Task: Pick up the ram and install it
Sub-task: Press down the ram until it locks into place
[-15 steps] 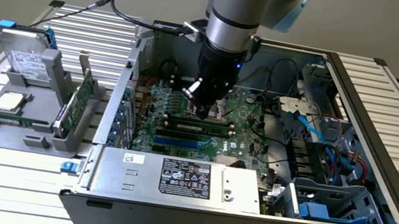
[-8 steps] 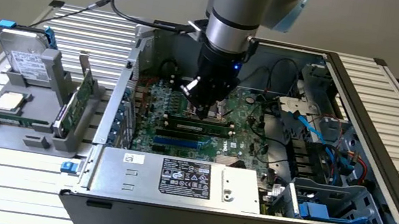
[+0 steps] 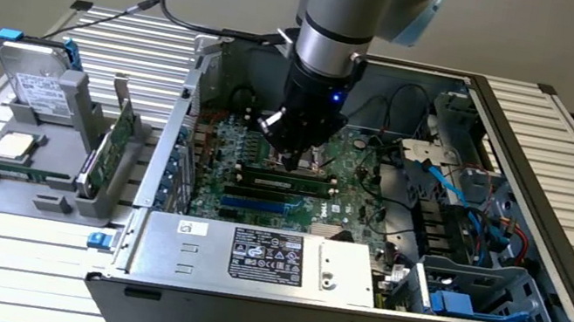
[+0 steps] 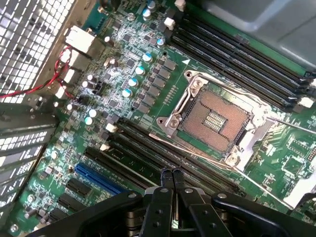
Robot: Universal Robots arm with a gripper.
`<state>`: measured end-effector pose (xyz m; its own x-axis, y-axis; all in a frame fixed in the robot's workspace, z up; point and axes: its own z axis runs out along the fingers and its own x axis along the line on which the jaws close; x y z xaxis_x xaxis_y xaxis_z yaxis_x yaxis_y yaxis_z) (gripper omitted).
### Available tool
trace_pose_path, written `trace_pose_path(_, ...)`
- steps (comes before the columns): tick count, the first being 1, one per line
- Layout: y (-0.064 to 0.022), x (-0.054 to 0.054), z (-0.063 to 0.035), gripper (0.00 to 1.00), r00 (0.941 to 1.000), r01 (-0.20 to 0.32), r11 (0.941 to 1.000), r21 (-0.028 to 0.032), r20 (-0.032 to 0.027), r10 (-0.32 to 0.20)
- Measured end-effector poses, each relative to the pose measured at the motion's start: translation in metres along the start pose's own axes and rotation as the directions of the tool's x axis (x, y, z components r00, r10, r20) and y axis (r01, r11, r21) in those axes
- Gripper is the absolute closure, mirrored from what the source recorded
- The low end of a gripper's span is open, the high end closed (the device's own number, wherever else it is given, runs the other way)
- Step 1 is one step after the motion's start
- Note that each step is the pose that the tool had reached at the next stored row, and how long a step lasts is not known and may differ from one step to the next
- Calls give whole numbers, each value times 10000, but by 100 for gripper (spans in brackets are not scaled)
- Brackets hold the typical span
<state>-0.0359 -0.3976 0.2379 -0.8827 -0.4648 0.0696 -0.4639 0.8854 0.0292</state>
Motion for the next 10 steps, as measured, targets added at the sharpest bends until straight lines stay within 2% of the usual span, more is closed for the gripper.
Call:
trace_pose_path(5, 0, 0, 4, 90, 9966, -823, 9966, -59, 22, 823)
trace_pose_path(10, 0, -1, 7, 90, 9865, -1639, 9864, -118, 39, 1639)
